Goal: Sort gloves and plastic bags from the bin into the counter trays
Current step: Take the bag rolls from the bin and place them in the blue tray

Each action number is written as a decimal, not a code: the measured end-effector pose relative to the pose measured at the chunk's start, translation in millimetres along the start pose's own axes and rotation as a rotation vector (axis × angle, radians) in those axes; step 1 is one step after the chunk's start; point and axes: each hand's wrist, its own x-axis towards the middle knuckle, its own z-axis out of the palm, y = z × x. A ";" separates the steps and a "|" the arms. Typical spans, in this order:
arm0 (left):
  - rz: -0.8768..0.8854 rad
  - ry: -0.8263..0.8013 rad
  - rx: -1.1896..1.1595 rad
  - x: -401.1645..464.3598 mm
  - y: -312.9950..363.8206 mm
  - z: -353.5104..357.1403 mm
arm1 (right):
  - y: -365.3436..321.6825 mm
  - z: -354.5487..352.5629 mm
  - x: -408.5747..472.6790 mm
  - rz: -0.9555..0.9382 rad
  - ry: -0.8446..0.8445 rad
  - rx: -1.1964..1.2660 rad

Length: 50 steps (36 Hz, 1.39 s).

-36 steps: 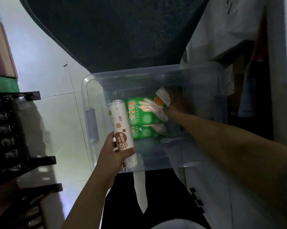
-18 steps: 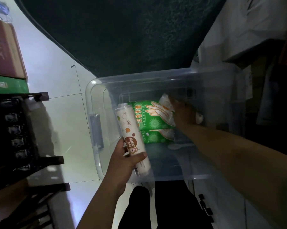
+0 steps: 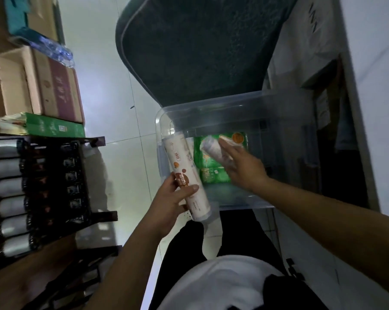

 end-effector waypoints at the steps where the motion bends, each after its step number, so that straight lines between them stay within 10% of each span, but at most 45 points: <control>1: 0.018 -0.015 0.000 -5.0 3.4 -1.9 | -7.1 -10.9 -7.1 0.032 0.030 0.093; 14: 0.341 -0.327 0.215 -66.7 53.0 -12.5 | -107.5 -86.6 -187.1 0.047 0.419 0.943; 22: 0.214 -0.779 0.315 -106.1 42.5 -11.5 | -141.0 -36.5 -302.9 0.172 0.567 1.509; 36: 0.027 -1.264 0.568 -181.1 -40.0 51.2 | -182.9 60.8 -494.0 0.267 1.195 1.511; 50: 0.105 -1.329 0.814 -290.2 -169.6 147.6 | -146.9 108.1 -658.0 0.357 1.418 1.413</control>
